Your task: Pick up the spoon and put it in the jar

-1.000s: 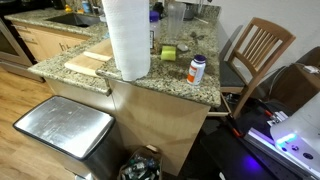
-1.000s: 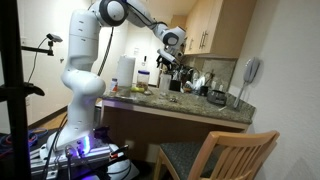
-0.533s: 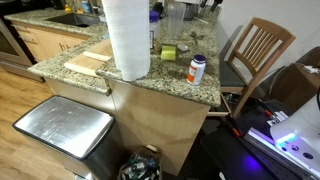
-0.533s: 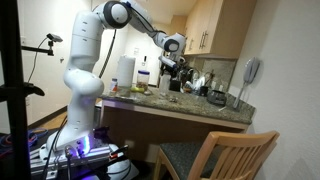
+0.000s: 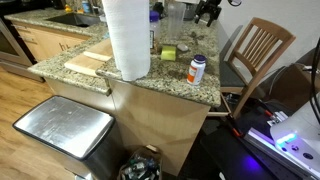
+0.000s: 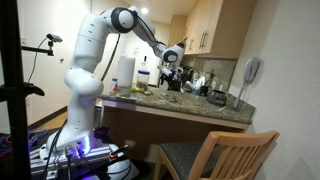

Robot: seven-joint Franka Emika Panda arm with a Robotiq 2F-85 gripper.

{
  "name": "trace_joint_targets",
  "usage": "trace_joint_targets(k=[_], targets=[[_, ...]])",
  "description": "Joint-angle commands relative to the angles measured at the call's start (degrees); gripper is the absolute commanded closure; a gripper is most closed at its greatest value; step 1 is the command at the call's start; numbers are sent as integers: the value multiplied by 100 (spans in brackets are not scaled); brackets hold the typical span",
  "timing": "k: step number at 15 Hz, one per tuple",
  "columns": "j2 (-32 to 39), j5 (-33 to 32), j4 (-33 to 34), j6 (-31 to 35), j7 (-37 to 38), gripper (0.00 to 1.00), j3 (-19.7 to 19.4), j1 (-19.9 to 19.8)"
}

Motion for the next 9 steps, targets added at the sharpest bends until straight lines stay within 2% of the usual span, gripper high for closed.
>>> trace_joint_targets(k=[1,9], targets=[[119,-238,57,-66,233,0,199,-177],[776,-902,214,614,1934,0,303,-28]])
